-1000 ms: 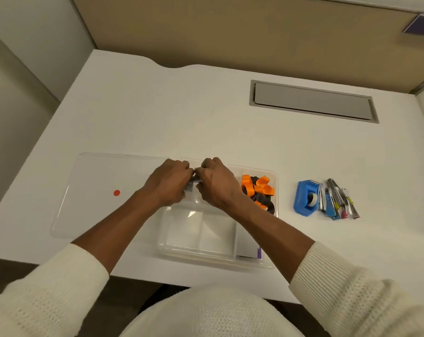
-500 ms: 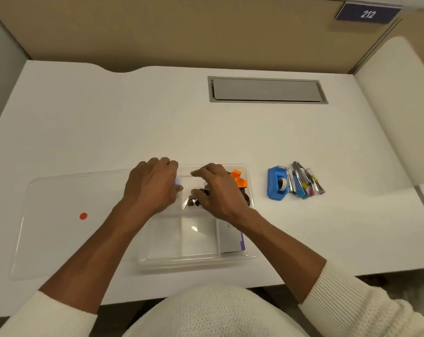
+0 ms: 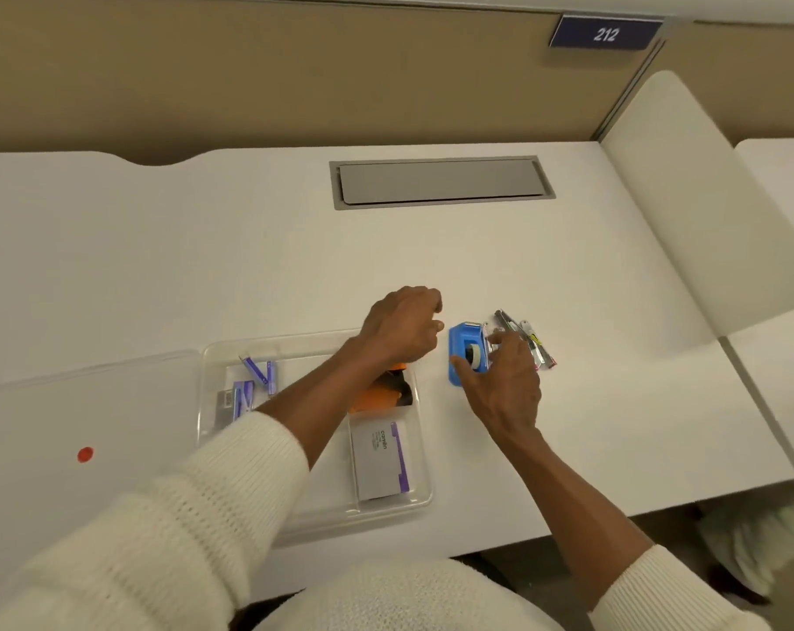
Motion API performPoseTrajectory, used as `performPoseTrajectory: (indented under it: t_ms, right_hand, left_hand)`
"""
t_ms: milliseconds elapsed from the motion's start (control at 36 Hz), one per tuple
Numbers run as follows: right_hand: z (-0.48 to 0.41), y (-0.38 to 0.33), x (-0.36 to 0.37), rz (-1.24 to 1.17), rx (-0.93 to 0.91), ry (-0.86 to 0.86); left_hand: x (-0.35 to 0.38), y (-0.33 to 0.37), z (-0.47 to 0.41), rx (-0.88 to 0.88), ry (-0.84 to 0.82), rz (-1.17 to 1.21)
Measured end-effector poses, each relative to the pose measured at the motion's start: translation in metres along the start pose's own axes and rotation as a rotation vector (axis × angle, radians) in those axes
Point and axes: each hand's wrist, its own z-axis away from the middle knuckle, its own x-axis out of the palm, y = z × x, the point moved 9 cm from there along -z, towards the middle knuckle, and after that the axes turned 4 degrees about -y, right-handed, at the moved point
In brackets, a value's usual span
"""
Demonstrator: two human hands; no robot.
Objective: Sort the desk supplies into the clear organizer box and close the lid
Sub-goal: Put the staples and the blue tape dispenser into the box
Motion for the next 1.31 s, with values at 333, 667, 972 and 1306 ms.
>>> performPoseTrajectory:
  t_ms: [333,667,972,1306]
  right_hand:
    - [-0.016,0.002,0.018,0.181,-0.061,-0.116]
    - [-0.01,-0.007,0.003,0.123,-0.133,-0.041]
    - [0.03,-0.079,-0.018,-0.015,-0.614,-0.148]
    - [0.097,-0.152,0.044,0.093,-1.098,-0.654]
  left_hand:
    - [0.06,0.015,-0.044,-0.01,-0.269,-0.051]
    - [0.025,0.019,-0.016,-0.045,-0.099,0.035]
    - [-0.044,-0.028,0.101,-0.174,0.135,0.099]
    - [-0.052,-0.178,0.3,-0.893,0.566,0.13]
